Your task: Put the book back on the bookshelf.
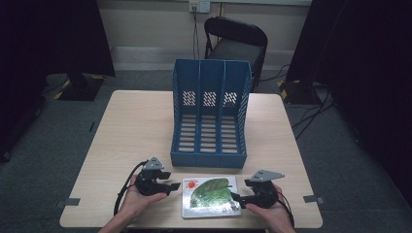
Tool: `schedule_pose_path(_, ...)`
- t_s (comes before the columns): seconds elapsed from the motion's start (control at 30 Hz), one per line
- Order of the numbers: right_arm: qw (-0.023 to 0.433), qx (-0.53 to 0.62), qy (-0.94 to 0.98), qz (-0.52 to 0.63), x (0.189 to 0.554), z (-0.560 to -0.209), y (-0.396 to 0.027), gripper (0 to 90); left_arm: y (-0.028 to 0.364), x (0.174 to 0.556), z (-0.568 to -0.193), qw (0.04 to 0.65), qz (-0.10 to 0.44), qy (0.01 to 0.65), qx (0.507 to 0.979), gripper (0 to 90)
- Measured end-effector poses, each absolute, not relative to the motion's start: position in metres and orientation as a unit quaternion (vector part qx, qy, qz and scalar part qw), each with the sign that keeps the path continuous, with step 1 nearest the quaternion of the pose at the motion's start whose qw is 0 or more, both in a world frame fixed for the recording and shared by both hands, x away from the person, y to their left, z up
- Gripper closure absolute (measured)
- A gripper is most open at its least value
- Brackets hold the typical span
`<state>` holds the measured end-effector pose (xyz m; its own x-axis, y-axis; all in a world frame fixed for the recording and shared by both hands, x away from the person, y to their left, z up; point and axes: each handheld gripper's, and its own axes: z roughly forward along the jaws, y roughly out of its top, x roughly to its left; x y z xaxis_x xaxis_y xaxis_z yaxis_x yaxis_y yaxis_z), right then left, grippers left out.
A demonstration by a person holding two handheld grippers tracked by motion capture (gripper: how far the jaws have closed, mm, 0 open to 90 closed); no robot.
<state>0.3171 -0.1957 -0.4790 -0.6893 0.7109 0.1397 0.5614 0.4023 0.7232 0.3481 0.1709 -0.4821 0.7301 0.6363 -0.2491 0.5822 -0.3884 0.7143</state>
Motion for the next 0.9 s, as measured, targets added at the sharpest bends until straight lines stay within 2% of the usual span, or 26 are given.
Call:
schedule_pose_path(0.07,0.081,0.368,0.837,0.397,0.317,-0.481,-0.19,23.6,0.166,0.347,-0.483,0.428,0.011,0.367,0.826,45.5)
schedule_pose_path(0.1,0.09,0.356,0.844,0.39,0.316,-0.481,-0.187,23.3,0.163,0.346,-0.483,0.424,0.008,0.36,0.831,45.8)
schedule_pose_path(0.2,0.08,0.348,0.852,0.381,0.316,-0.484,-0.183,22.2,0.155,0.345,-0.487,0.414,0.01,0.35,0.84,45.8)
schedule_pose_path(0.3,0.077,0.35,0.854,0.377,0.316,-0.486,-0.183,22.2,0.152,0.346,-0.49,0.403,0.012,0.362,0.84,41.9)
schedule_pose_path(0.37,0.056,0.349,0.858,0.373,0.317,-0.488,-0.182,21.6,0.15,0.349,-0.493,0.397,0.01,0.362,0.843,37.3)
schedule_pose_path(0.43,0.055,0.35,0.86,0.367,0.319,-0.49,-0.18,17.8,0.148,0.348,-0.493,0.395,0.014,0.353,0.848,40.4)
schedule_pose_path(0.57,0.048,0.351,0.86,0.368,0.319,-0.49,-0.178,17.7,0.148,0.349,-0.493,0.395,0.013,0.348,0.85,46.4)
schedule_pose_path(0.9,0.035,0.327,0.868,0.371,0.313,-0.491,-0.163,13.5,0.159,0.355,-0.493,0.393,0.025,0.37,0.842,45.8)
